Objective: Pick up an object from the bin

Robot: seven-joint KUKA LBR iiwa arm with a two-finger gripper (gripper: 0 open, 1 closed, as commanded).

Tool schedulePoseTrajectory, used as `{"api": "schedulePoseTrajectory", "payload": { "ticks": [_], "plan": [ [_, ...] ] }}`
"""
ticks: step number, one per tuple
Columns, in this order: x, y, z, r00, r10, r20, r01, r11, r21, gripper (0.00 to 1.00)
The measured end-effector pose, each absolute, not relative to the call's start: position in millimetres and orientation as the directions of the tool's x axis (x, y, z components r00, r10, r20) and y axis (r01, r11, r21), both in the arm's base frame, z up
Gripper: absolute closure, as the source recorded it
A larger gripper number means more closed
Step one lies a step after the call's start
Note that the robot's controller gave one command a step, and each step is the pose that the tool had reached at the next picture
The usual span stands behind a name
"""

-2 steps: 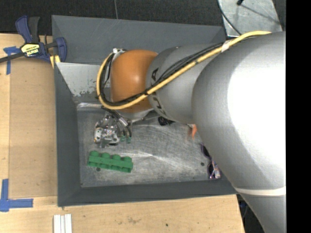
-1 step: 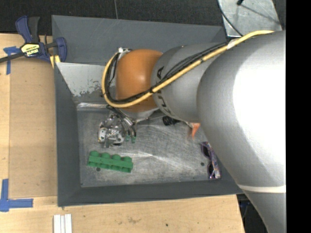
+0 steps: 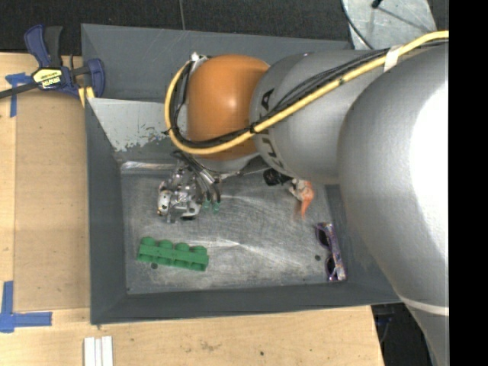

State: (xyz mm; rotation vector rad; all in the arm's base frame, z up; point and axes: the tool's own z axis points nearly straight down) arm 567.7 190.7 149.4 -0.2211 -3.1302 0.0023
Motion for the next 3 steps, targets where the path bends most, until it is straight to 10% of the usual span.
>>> {"api": "schedulePoseTrajectory", "payload": {
  "ticks": [1,2,3],
  "plan": [
    [563.9,208.4,148.7,-0.991,0.131,-0.014,0.131,0.991,0.007,1.0],
    [563.8,182.8,173.8,-0.989,0.147,0.008,0.147,0.989,-0.003,1.0],
    [567.5,212.6,238.6,-0.99,0.141,-0.002,0.141,0.99,-0.003,1.0]
  ]
}}
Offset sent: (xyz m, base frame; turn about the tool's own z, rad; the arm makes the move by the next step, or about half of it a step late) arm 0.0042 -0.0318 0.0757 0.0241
